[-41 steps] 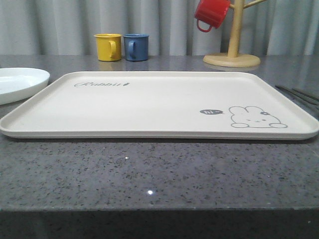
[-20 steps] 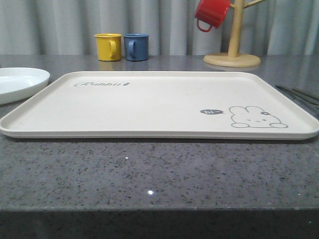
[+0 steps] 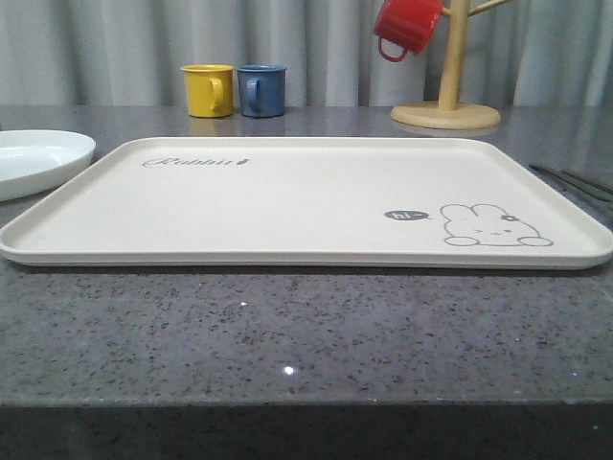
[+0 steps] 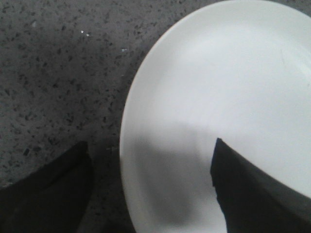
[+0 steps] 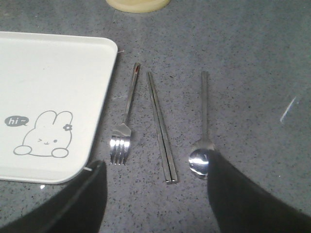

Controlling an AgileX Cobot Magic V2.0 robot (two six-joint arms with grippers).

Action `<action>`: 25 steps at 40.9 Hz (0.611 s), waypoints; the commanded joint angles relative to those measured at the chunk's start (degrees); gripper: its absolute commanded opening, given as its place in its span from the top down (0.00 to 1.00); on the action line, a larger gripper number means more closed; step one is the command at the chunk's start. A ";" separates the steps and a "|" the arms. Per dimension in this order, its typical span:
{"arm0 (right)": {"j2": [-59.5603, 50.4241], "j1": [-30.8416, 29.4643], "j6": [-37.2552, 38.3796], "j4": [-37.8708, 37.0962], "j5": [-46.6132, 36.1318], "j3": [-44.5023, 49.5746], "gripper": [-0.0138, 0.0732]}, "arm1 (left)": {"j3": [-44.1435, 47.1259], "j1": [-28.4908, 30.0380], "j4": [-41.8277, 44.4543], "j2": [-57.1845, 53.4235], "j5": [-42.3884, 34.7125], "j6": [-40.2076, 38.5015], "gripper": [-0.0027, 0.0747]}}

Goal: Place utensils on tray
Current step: 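Grip the white plate's rim with the left gripper and lift it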

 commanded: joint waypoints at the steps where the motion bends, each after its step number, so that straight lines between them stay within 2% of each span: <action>1: 0.82 -0.26 0.00 0.03 -3.76 -1.65 0.29 | -1.96 0.22 -1.97 -1.59 -1.90 0.14 0.33; 5: 0.82 -0.26 0.00 0.03 -3.76 -1.65 0.29 | -1.96 0.22 -1.97 -1.61 -1.81 0.14 0.37; 16: 0.82 -0.26 0.00 0.03 -3.76 -1.65 0.29 | -1.96 0.22 -1.97 -1.56 -0.26 0.14 0.80; 21: 0.82 -0.26 0.00 0.03 -3.76 -1.65 0.29 | -2.20 0.22 -1.97 -1.56 0.15 0.14 0.96; 25: 0.82 -0.26 0.00 0.03 -3.76 -1.65 0.29 | -3.25 0.22 -1.97 -1.73 0.98 0.14 0.99</action>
